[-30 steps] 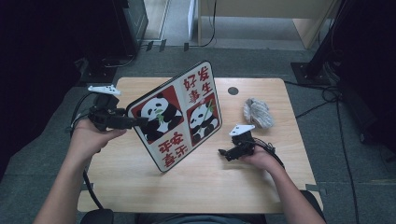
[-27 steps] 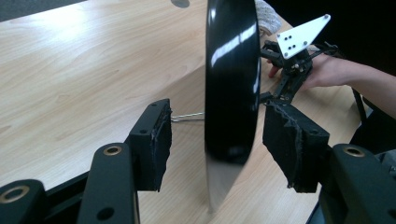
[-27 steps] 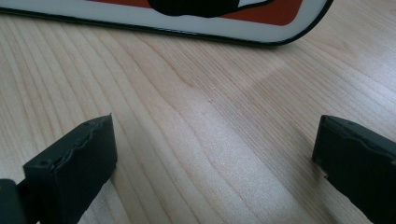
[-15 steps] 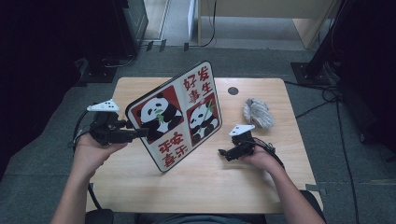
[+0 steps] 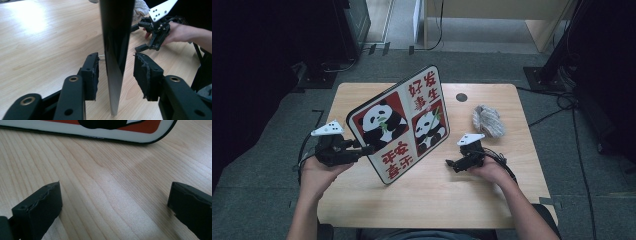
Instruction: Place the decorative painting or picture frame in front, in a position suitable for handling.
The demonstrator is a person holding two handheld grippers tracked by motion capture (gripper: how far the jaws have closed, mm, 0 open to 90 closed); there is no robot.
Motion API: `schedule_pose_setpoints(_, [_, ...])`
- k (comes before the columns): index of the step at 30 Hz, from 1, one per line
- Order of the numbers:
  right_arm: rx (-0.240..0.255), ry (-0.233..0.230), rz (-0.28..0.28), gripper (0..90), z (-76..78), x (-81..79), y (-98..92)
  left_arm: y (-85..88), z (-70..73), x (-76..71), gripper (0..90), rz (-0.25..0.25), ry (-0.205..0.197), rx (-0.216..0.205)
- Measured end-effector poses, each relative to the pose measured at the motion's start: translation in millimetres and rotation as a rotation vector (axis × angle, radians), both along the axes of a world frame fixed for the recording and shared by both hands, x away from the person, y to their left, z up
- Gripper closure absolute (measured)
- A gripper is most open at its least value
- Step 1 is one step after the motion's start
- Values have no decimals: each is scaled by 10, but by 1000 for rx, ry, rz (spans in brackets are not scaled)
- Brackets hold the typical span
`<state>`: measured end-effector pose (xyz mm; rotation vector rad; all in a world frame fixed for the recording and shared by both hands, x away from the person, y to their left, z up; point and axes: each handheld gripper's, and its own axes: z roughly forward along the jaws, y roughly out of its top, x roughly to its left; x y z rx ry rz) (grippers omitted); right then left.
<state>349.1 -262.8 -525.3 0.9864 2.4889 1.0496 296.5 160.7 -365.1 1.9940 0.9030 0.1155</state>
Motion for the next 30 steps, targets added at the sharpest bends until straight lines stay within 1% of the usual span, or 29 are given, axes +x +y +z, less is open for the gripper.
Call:
schedule_pose_setpoints(2, [0, -2, 1, 0, -1, 1, 1, 7, -52, -7, 563, 8, -5, -23])
schedule_pose_setpoints(4, [-2, 2, -7, 0, 1, -1, 12, 12, -85, -8, 572, 4, -3, -38])
schedule_pose_setpoints(8, [0, 4, -18, 0, 1, -5, 31, 22, -145, -7, 600, -1, -2, -55])
schedule_pose_setpoints(10, [1, 4, -22, 0, 1, -6, 36, 19, -161, -8, 610, -5, -11, -51])
schedule_pose_setpoints(12, [-1, 3, -18, 0, 1, -4, 38, 20, -175, -5, 620, -8, -16, -64])
schedule_pose_setpoints(15, [-1, 2, -12, 0, 2, -1, 49, 16, -200, 8, 637, -1, -23, -74])
schedule_pose_setpoints(17, [-1, 1, -15, 0, 1, 2, 56, 10, -225, 26, 652, -5, -14, -85])
schedule_pose_setpoints(20, [-9, 9, -15, 3, 12, 10, 62, -3, -251, 46, 662, -7, -12, -93])
schedule_pose_setpoints(22, [-21, 28, -19, 33, 37, 21, 63, -23, -269, 58, 662, -9, -14, -92])
schedule_pose_setpoints(23, [-21, 33, -19, 82, 53, 25, 49, -28, -273, 63, 663, -13, -14, -91])
schedule_pose_setpoints(24, [-17, 34, -25, 121, 66, 26, 36, -40, -277, 62, 662, -12, -15, -90])
schedule_pose_setpoints(25, [1, 43, -27, 141, 82, 33, 17, -49, -282, 62, 670, -13, -18, -90])
schedule_pose_setpoints(26, [19, 57, -29, 138, 96, 44, -3, -57, -283, 62, 679, -16, -15, -93])
schedule_pose_setpoints(28, [36, 65, -45, 138, 126, 56, -40, -71, -285, 60, 694, -17, -18, -95])
schedule_pose_setpoints(30, [39, 54, -51, 140, 154, 60, -69, -81, -288, 60, 713, -22, -17, -94])
